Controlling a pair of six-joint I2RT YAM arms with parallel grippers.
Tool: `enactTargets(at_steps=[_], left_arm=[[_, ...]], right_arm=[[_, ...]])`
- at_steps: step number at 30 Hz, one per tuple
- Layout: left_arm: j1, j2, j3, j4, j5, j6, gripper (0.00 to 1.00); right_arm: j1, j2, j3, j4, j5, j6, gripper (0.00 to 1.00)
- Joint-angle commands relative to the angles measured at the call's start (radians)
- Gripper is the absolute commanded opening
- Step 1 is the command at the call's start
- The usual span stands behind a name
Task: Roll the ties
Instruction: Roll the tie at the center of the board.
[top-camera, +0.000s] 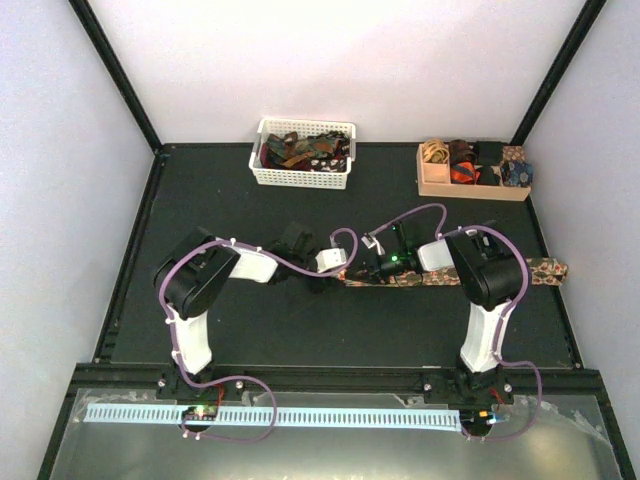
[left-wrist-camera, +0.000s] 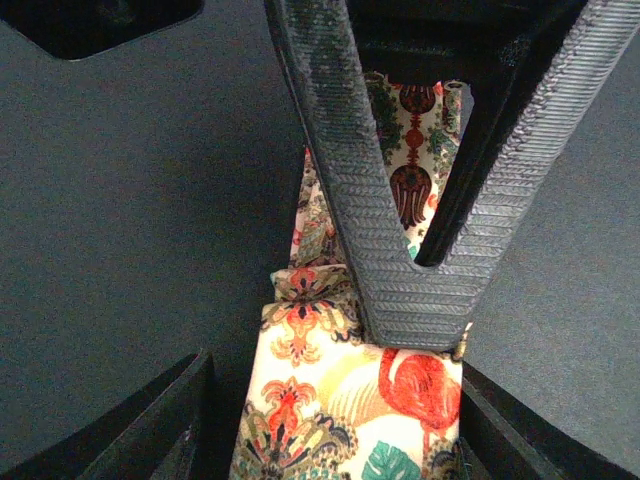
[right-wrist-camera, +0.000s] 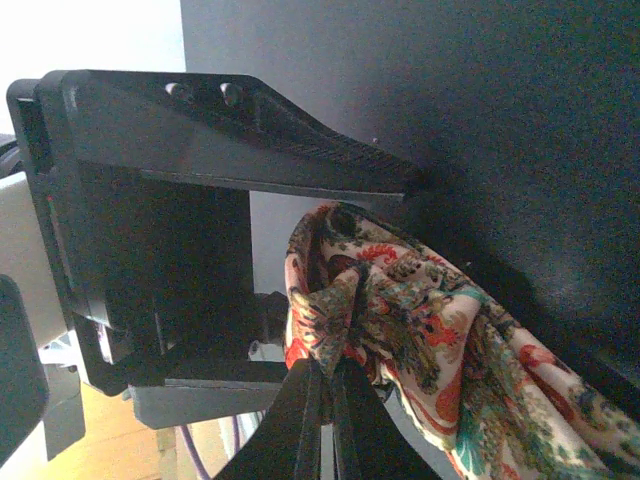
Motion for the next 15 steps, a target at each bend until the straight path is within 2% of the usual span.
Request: enactTargets(at_steps=[1,4,7,15], left_arm=[[-0.021,0.01,0.007,-0.031,-0.016,0.028,0.6],[-0.023,0.008,0.007,-0.033,-0.039,0.024,0.47],[-0.021,0.008,0.01,-0.046,-0.046,0.025,0.39],[-0.021,-0.017,0.01,-0.087,-0.043,0.031,0.35]], right_arm=[[-0.007,-0.008,-0.008,0.011,-0.02,0.023,0.01],[-0.015,-0.011,0.002,-0.037,-0.02,-0.013,0.01],[-0.039,-0.021,0.001,-0.081,-0.019,-0.047,0.01],[-0.075,-0.028,-0.003,-0.152,-0.029,-0.112,0.01]])
